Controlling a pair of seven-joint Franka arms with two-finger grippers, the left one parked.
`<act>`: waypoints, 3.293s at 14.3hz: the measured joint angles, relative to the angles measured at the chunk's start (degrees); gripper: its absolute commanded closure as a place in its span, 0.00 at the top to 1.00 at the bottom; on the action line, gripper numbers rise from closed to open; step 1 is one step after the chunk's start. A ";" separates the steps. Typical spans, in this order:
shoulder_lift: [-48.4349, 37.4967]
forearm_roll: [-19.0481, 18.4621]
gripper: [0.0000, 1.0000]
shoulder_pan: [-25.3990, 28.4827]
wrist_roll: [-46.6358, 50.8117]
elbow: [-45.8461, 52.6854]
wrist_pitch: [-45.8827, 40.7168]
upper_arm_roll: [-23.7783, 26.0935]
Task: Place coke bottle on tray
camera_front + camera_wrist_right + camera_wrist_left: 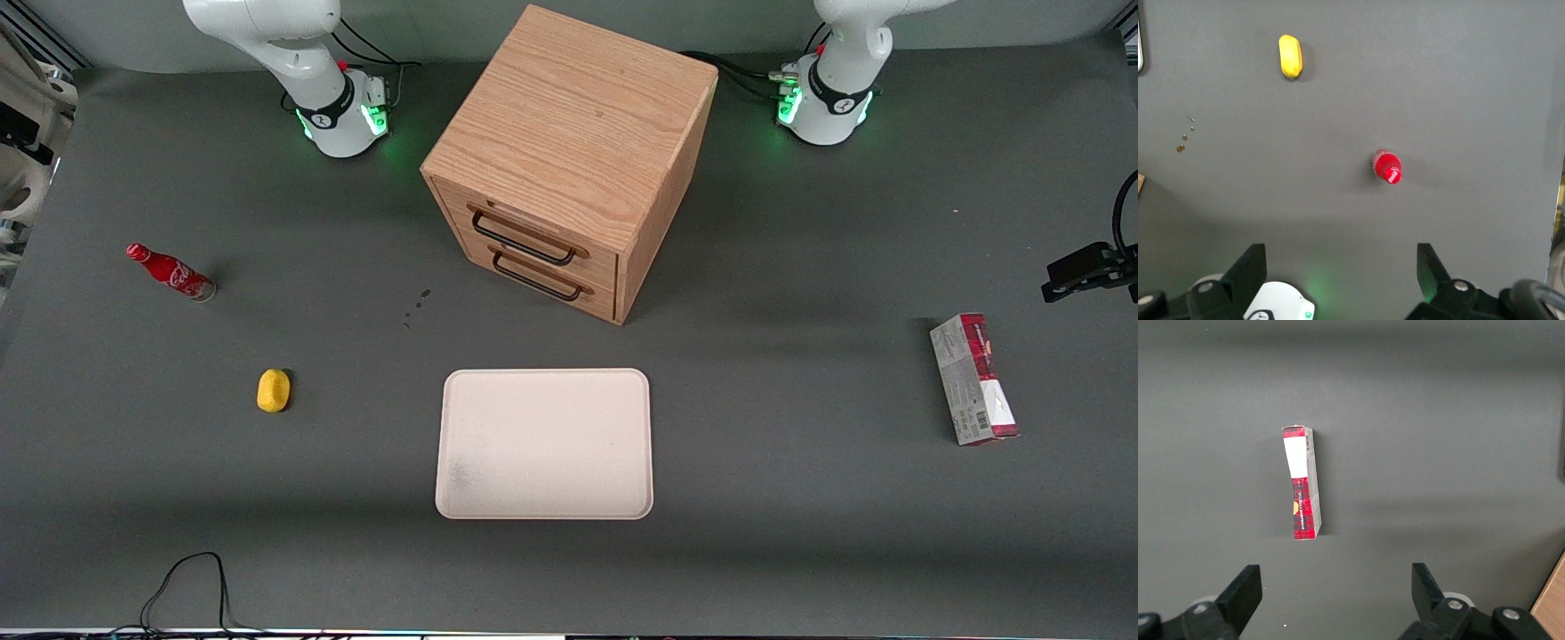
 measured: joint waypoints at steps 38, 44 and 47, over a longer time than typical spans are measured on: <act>18.07 -1.66 0.16 1.55 -8.09 -26.13 41.81 -11.36; 18.07 -1.66 0.05 2.09 -8.14 -25.97 41.18 -11.35; 17.89 -1.66 0.05 2.93 -8.24 -21.71 34.59 -11.07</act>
